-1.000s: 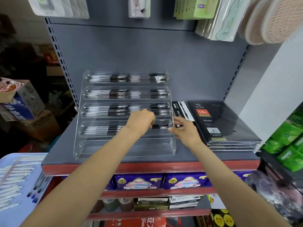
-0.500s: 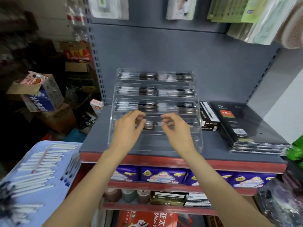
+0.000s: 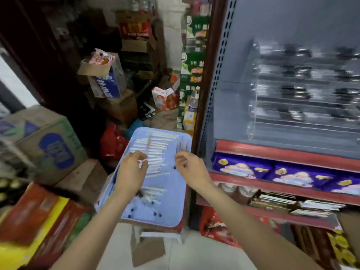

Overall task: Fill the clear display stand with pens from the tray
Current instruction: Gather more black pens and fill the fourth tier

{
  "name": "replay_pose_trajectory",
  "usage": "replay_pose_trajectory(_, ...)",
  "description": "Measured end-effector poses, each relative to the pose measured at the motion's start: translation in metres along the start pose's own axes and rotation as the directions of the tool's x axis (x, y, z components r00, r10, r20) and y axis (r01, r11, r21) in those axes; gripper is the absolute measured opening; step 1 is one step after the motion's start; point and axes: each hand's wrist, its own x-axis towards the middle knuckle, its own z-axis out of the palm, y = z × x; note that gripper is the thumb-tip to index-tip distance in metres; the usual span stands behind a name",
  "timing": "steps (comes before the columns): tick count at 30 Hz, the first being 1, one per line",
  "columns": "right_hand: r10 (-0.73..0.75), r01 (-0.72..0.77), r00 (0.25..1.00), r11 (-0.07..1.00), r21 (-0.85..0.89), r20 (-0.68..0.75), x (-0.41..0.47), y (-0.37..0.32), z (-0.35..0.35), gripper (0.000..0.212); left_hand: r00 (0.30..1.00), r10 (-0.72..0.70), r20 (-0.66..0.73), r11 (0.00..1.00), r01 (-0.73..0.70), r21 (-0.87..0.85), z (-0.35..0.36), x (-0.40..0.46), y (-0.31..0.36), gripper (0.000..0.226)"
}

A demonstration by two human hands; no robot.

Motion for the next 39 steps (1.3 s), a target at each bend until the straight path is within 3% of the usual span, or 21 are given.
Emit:
replay_pose_trajectory(5, 0.174, -0.146, 0.955, 0.981, -0.128, 0.241, -0.001, 0.002, 0.075, 0.043, 0.968, -0.033, 0.250, 0.994, 0.005, 0.113, -0.019, -0.017, -0.076, 0.036)
replay_pose_trajectory(9, 0.219, -0.154, 0.936, 0.959, -0.240, 0.277, 0.000, 0.002, 0.118, 0.051, 0.909, -0.009, 0.416, 0.986, -0.060, 0.153, -0.019, -0.025, -0.110, 0.055)
replay_pose_trajectory(14, 0.254, -0.130, 0.930, 0.903, -0.410, 0.264, 0.004, -0.002, 0.145, 0.033, 0.855, -0.010, 0.519, 0.983, -0.087, 0.163, -0.016, -0.028, -0.126, 0.061)
replay_pose_trajectory(17, 0.289, -0.168, 0.931, 0.882, -0.441, 0.224, 0.010, -0.006, 0.147, 0.024, 0.855, -0.025, 0.519, 0.994, -0.034, 0.104, -0.017, -0.025, -0.128, 0.062)
replay_pose_trajectory(26, 0.398, -0.343, 0.895, 0.902, -0.261, 0.201, 0.022, 0.010, 0.145, 0.020, 0.906, -0.042, 0.421, 0.999, 0.034, 0.027, -0.011, -0.018, -0.117, 0.048)
replay_pose_trajectory(29, 0.354, -0.325, 0.920, 0.929, -0.176, 0.170, 0.020, 0.007, 0.134, 0.034, 0.946, -0.022, 0.322, 1.000, 0.026, -0.006, -0.008, -0.016, -0.110, 0.037)
replay_pose_trajectory(31, 0.296, -0.292, 0.944, 0.955, -0.045, 0.143, 0.017, 0.000, 0.123, 0.036, 0.958, 0.006, 0.288, 0.992, 0.031, -0.124, -0.008, -0.012, -0.094, 0.030)
replay_pose_trajectory(34, 0.211, -0.229, 0.970, 0.957, 0.177, 0.117, 0.010, -0.009, 0.101, 0.011, 0.935, 0.055, 0.351, 0.898, 0.107, -0.426, -0.012, -0.004, -0.059, 0.027)
replay_pose_trajectory(38, 0.141, -0.146, 0.989, 0.953, 0.265, 0.039, 0.004, -0.019, 0.060, 0.013, 0.927, -0.024, 0.374, 0.760, 0.260, -0.596, -0.006, 0.012, -0.013, 0.017)
replay_pose_trajectory(39, 0.135, -0.137, 0.991, 0.958, 0.253, 0.025, 0.003, -0.020, 0.047, 0.024, 0.917, -0.031, 0.397, 0.732, 0.291, -0.616, -0.004, 0.015, -0.001, 0.016)
